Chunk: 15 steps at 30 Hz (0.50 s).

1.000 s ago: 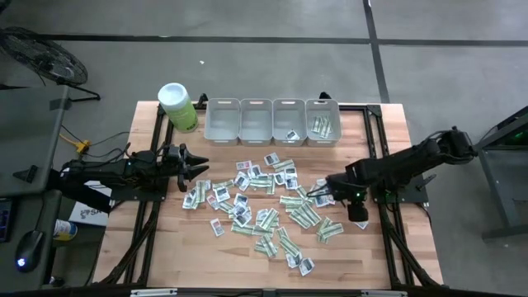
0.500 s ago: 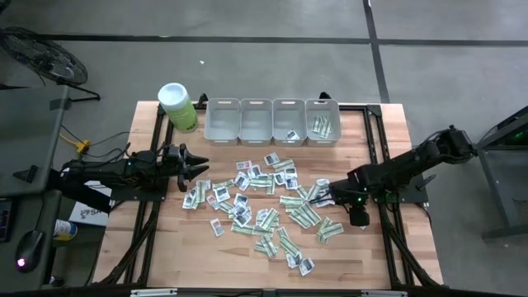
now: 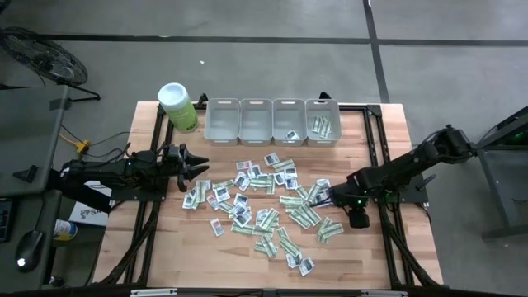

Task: Pick & Place First Aid Supplies
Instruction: Put the ointment pack into the middle left gray bin

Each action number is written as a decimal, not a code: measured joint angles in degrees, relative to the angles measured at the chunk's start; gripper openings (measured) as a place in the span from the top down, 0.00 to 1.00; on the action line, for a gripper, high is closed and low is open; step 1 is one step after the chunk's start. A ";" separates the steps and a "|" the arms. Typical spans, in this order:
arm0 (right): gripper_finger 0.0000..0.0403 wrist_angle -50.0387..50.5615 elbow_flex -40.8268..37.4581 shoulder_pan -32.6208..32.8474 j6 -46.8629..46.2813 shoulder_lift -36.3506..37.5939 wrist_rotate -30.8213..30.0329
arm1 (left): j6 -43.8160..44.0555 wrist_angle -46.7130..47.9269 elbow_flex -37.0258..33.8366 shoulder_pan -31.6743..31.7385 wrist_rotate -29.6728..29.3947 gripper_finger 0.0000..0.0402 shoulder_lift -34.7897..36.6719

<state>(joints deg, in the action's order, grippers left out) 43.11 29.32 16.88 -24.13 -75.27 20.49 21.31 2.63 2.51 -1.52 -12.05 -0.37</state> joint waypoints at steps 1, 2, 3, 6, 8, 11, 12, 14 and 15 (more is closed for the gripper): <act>0.66 -0.15 0.03 0.15 -0.34 -0.09 0.01 | 0.01 0.00 0.01 0.00 0.00 0.63 0.00; 0.66 -0.28 0.01 0.31 -0.53 -0.10 0.01 | 0.00 0.00 0.00 0.00 0.00 0.63 0.00; 0.66 -0.40 0.01 0.41 -0.54 -0.10 0.01 | 0.00 0.00 0.00 0.00 0.00 0.63 -0.01; 0.66 -0.50 -0.02 0.48 -1.85 -0.10 0.23 | 0.01 0.00 0.01 0.00 0.00 0.63 -0.01; 0.66 -0.62 -0.03 0.48 -2.91 -0.12 0.64 | 0.01 0.00 0.00 0.00 0.00 0.63 0.00; 0.66 -0.95 -0.14 0.92 -3.18 -0.17 1.72 | -0.01 0.00 -0.01 0.00 0.00 0.63 -0.01; 0.66 -1.05 -0.15 1.23 -3.71 -0.18 1.93 | -0.01 0.00 -0.01 0.00 0.00 0.63 0.00; 0.66 -1.21 -0.17 1.84 -4.51 -0.21 2.32 | 0.00 0.00 0.01 0.00 0.00 0.63 0.00; 0.66 -1.27 -0.19 2.24 -4.61 -0.21 2.48 | 0.01 0.00 0.00 0.00 0.00 0.63 0.00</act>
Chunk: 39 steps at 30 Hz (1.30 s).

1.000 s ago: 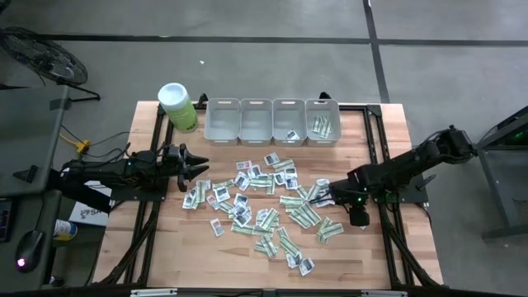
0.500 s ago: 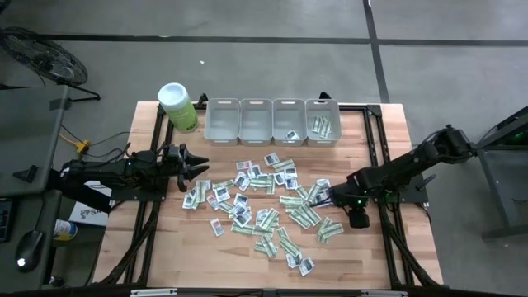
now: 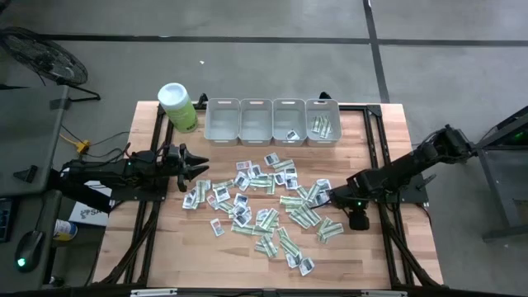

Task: Pick & Place First Aid Supplies
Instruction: Put the ointment pack into the middle left gray bin

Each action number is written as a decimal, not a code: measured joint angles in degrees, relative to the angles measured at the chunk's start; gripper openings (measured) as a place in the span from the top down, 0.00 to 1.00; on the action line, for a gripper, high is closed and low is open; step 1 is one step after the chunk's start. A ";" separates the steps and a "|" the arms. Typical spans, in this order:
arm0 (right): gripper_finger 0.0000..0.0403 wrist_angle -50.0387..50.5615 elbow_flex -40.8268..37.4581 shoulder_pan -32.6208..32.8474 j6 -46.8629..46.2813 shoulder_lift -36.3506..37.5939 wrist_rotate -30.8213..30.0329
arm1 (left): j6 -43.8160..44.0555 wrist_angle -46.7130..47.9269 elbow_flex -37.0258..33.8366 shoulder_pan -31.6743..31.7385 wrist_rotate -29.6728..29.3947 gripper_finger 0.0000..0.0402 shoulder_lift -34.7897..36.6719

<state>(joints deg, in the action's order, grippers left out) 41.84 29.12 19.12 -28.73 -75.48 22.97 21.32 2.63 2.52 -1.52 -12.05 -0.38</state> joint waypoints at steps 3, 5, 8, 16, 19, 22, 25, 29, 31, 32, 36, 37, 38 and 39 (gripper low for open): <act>0.67 -0.23 -0.04 1.00 -0.02 -0.02 0.13 | -0.02 0.00 0.01 0.00 0.00 0.63 0.00; 0.68 -0.47 -0.06 1.25 -0.69 -0.02 0.13 | -0.01 0.00 0.00 0.00 0.00 0.63 0.01; 0.72 -0.61 -0.08 1.26 -2.23 -0.04 0.15 | -0.02 0.00 -0.01 0.00 0.00 0.63 0.00; 0.87 -1.15 -0.15 1.30 -2.40 -0.09 1.23 | -0.02 0.00 0.01 0.00 0.00 0.63 0.00; 0.94 -1.24 -0.15 1.28 -2.60 -0.09 1.52 | -0.01 0.00 0.00 0.00 0.00 0.63 0.02; 0.99 -1.18 -0.15 1.28 -3.72 -0.09 1.45 | -0.02 0.00 -0.01 0.00 0.00 0.63 0.00; 0.99 -1.32 -0.15 1.28 -5.12 -0.09 1.37 | -0.01 0.00 0.00 0.00 0.00 0.63 0.01; 1.00 -2.19 -0.13 1.26 -5.92 -0.09 1.24 | -0.01 0.00 0.00 0.00 0.00 0.63 0.01; 1.00 -2.66 -0.11 1.26 -6.27 -0.07 1.24 | -0.02 0.00 0.00 0.00 0.00 0.63 -0.01; 1.00 -2.73 -0.08 1.26 -6.44 -0.07 1.24 | -0.02 0.00 0.01 0.00 0.00 0.63 0.02; 1.00 -2.39 -0.03 1.21 -9.29 -0.01 1.35 | -0.02 0.00 -0.01 0.00 0.00 0.63 0.00; 1.00 -2.33 -0.04 1.17 -10.18 0.09 1.47 | -0.02 0.00 0.01 0.00 0.00 0.63 0.00; 1.00 -2.33 -0.02 1.17 -10.93 0.20 1.56 | -0.02 0.00 0.00 0.00 0.00 0.63 0.00; 1.00 -2.31 0.00 1.17 -11.58 0.34 1.75 | -0.01 0.00 0.00 0.00 0.00 0.63 0.01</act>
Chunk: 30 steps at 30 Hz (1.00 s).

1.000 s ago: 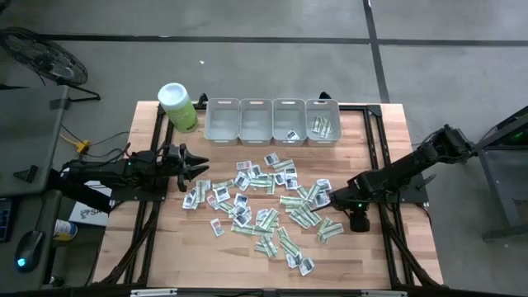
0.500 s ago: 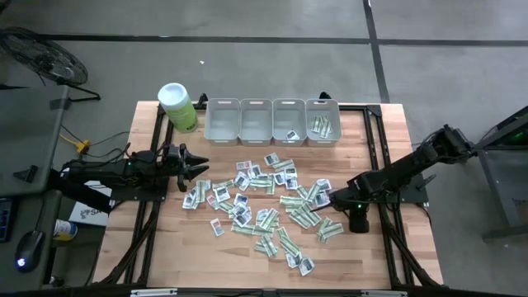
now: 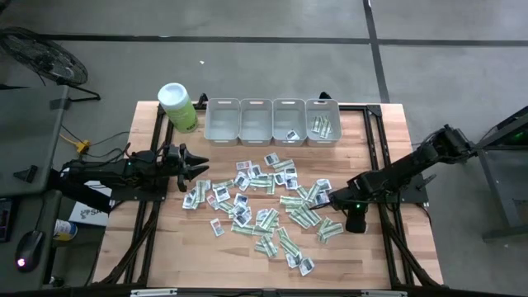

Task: Pick & Place First Aid Supplies
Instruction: Put the ointment pack into the middle left gray bin

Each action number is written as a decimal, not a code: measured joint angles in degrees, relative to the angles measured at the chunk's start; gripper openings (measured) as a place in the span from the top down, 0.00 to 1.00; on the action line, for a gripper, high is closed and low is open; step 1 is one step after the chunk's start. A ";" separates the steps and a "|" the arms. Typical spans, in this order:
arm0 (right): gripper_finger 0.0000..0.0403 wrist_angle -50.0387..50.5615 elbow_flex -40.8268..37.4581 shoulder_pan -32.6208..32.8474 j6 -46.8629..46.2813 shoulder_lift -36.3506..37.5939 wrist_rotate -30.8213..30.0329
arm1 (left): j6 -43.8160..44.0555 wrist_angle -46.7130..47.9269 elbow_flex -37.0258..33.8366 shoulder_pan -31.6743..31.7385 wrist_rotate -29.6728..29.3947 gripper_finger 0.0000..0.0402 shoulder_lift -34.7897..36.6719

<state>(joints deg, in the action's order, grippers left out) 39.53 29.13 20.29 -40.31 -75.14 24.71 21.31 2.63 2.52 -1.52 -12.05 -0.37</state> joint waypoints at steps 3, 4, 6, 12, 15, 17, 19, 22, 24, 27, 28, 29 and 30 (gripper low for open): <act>1.00 0.00 0.04 0.00 -1.24 1.05 0.32 | 0.01 0.00 0.00 0.00 0.00 0.63 0.01; 1.00 0.00 0.06 0.00 -1.68 1.56 0.31 | 0.01 0.00 -0.01 0.00 0.00 0.63 0.01; 1.00 0.02 0.06 0.00 -2.42 2.72 0.23 | 0.01 0.00 0.00 0.00 0.00 0.63 0.01; 1.00 0.28 0.06 0.00 -4.84 7.36 -2.27 | 0.00 0.00 0.00 0.00 0.00 0.63 -0.01; 1.00 0.59 0.06 0.00 -5.98 9.84 -3.59 | -0.01 0.00 -0.01 0.00 0.00 0.63 0.00; 1.00 0.71 0.06 0.00 -6.20 11.43 -4.89 | 0.01 0.00 -0.01 0.00 0.00 0.63 0.01; 1.00 0.68 0.06 0.00 -6.30 13.06 -6.24 | 0.00 0.00 0.00 0.00 0.00 0.63 -0.01; 1.00 0.58 0.06 -0.04 -6.34 15.52 -9.66 | 0.01 0.00 -0.01 0.00 0.00 0.63 -0.01; 1.00 0.34 0.06 -0.04 -6.35 17.22 -12.19 | -0.01 0.00 -0.02 0.00 0.00 0.63 0.01; 1.00 -0.73 0.06 -0.04 -6.35 19.32 -16.17 | -0.01 0.00 -0.01 0.00 0.00 0.63 0.01; 1.00 -1.09 0.10 -0.04 -6.32 19.88 -17.59 | -0.01 0.00 0.00 0.00 0.00 0.63 0.01; 1.00 -1.20 0.29 -0.10 -6.27 20.29 -19.31 | 0.00 0.00 -0.01 0.00 0.00 0.63 0.00; 1.00 -1.18 0.72 -0.26 -6.21 20.51 -21.13 | 0.01 0.00 -0.01 0.00 0.00 0.63 0.01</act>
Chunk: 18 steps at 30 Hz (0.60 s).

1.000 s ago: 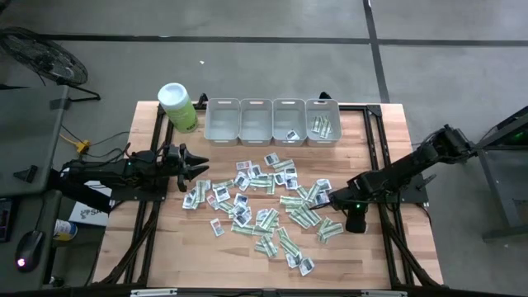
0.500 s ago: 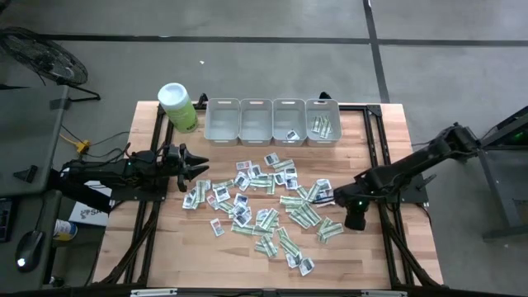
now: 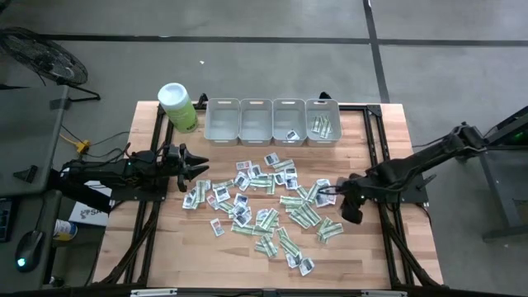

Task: Pick & Place First Aid Supplies
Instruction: Put the ointment pack into the middle left gray bin

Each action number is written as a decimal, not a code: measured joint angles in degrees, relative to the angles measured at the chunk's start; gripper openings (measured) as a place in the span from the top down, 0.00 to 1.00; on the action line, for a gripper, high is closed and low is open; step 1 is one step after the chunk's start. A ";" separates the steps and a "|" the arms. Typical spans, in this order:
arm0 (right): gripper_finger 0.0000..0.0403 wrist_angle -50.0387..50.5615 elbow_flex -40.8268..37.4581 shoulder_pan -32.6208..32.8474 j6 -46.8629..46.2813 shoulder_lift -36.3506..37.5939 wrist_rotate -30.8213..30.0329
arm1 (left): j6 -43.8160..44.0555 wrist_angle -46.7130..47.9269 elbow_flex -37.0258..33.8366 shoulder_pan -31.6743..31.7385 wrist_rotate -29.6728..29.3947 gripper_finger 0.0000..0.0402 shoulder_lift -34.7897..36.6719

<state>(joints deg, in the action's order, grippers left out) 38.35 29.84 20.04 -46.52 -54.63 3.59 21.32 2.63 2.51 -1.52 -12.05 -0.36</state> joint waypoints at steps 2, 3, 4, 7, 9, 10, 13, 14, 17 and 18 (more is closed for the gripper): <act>1.00 -0.04 1.39 -0.90 0.70 0.00 -3.14 | -0.02 0.00 -0.01 0.00 0.00 0.63 -0.02; 1.00 -0.04 2.26 -1.51 1.57 -0.12 -4.49 | -0.02 0.00 0.01 0.00 0.00 0.63 -0.02; 1.00 -0.04 3.42 -2.19 2.66 -0.39 -5.85 | -0.02 0.00 -0.01 0.00 0.00 0.63 0.00; 1.00 -0.29 7.05 -4.56 7.43 -1.18 -9.87 | -0.01 0.00 0.00 0.00 0.00 0.63 0.00; 1.00 -0.30 9.57 -6.57 10.92 -1.92 -12.38 | -0.01 0.00 -0.01 0.00 0.00 0.63 0.00; 1.00 -0.51 10.79 -7.67 12.58 -2.37 -13.54 | -0.01 0.00 0.00 0.00 0.00 0.63 -0.01; 1.00 -0.64 14.18 -11.45 17.48 -4.35 -15.89 | 0.00 0.00 0.00 0.00 0.00 0.63 0.00; 1.00 -1.24 15.20 -12.83 19.19 -5.08 -16.40 | 0.00 0.00 0.01 0.00 0.00 0.63 -0.02; 1.00 -3.84 17.89 -17.18 23.49 -7.53 -16.97 | -0.02 0.00 0.01 0.00 0.00 0.63 -0.01; 1.00 -5.21 18.72 -18.61 24.77 -8.42 -16.90 | -0.01 0.00 0.00 0.00 0.00 0.63 -0.02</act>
<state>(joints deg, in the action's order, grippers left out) 33.14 48.56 1.43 -21.75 -63.05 -13.31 21.31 2.63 2.51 -1.52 -12.05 -0.38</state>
